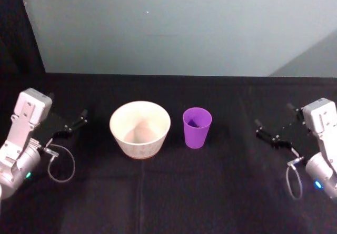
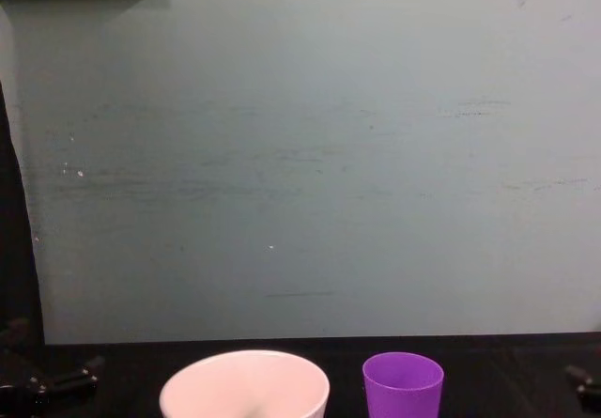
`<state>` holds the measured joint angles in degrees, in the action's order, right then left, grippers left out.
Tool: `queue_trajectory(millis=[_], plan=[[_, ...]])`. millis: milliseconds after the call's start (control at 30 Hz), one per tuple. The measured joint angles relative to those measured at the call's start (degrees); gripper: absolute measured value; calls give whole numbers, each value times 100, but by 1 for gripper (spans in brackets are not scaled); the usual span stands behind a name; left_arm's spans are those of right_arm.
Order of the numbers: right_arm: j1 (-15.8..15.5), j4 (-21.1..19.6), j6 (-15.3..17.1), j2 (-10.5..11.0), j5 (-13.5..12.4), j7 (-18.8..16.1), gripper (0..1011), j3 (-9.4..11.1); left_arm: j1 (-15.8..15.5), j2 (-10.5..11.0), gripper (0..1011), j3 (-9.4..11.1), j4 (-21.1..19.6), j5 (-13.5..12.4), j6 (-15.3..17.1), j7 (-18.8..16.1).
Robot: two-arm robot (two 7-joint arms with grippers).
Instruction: Pick up the cup and pour the mung beans from the cup into the bowl.
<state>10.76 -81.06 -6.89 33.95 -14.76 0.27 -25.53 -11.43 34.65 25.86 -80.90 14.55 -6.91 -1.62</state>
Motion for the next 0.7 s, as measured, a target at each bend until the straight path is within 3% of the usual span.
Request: queue_trajectory(millis=[400,700], plan=[[12,116,-7,-340,34,-652,1003,-260,0,0,1011,0,0,0,0,0],[177,359,34,-666,-52,-1040,1003,-322,0,0,1011,0,0,0,0,0]])
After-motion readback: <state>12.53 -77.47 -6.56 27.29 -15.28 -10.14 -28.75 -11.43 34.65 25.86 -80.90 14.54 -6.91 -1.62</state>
